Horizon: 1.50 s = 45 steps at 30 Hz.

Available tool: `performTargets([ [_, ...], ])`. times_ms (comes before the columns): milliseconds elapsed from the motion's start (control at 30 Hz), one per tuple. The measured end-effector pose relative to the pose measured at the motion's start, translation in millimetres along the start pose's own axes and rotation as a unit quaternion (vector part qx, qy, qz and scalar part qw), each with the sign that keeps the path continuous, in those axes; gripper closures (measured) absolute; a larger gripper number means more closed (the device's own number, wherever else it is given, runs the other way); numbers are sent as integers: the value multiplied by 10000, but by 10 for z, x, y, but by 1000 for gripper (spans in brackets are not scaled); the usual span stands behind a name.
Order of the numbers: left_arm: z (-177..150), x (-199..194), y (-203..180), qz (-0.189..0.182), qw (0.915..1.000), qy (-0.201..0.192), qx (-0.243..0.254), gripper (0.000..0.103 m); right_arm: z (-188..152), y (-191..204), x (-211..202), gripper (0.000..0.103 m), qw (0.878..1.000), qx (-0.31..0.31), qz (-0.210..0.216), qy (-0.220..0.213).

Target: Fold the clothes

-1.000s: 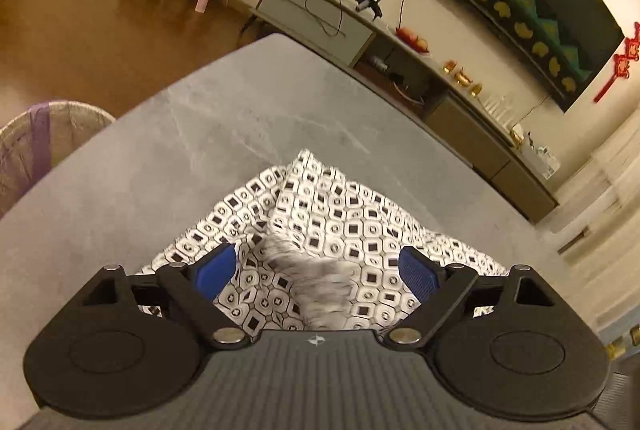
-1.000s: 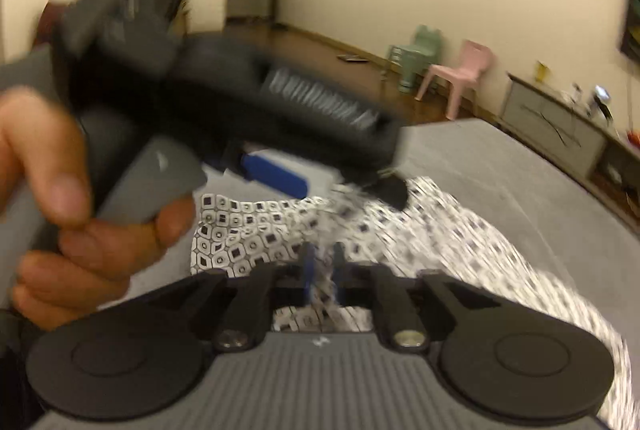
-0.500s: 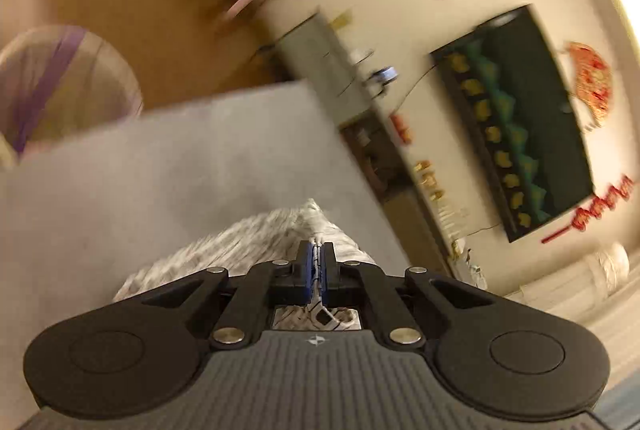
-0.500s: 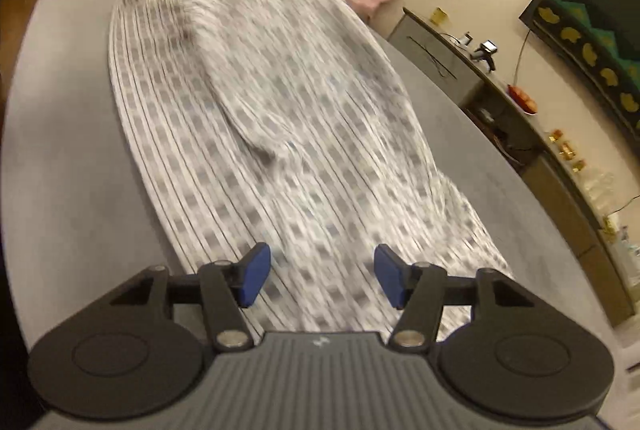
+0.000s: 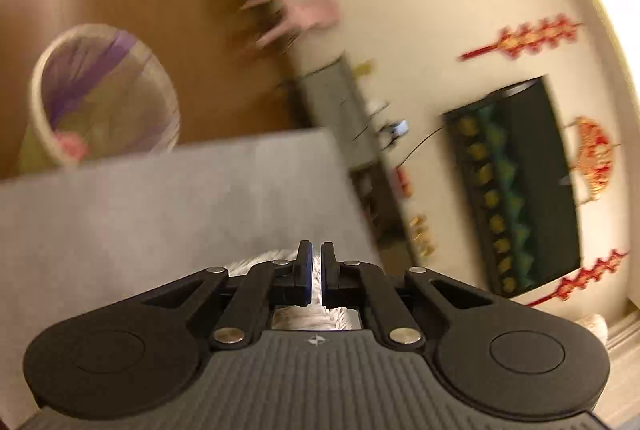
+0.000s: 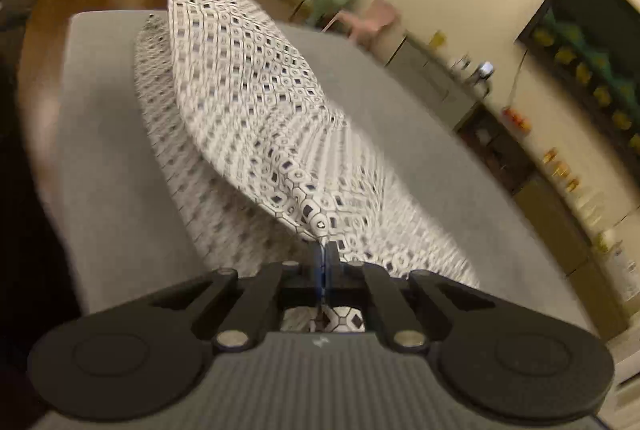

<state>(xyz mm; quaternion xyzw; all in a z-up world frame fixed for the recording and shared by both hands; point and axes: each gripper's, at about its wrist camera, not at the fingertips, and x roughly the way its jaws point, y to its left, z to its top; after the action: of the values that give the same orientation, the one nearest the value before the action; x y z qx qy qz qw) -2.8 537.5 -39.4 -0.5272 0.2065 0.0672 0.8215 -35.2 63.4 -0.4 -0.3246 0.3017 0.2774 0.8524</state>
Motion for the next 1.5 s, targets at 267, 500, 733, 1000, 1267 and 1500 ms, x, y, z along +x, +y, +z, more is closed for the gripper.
performTargets([
  [267,-406,77,-454,1239,9738,135,1900,68,58,143,110,80,9990,-12,415,-150],
  [500,-828,153,-572,1588,9327,628,3176,40,17,116,164,69,9995,108,251,-126],
  [733,-1043,341,-651,1687,8985,969,3935,93,-14,161,280,69,9990,182,391,-108],
  [1000,-647,118,-524,1272,9473,401,2912,103,-127,71,308,69,9981,437,416,-84],
  [1267,-868,229,-381,1952,9231,843,3203,54,-185,-18,310,61,9966,656,456,-197],
  [1500,-1030,259,-546,1798,9048,913,3751,87,-218,-38,306,61,9950,772,543,-322],
])
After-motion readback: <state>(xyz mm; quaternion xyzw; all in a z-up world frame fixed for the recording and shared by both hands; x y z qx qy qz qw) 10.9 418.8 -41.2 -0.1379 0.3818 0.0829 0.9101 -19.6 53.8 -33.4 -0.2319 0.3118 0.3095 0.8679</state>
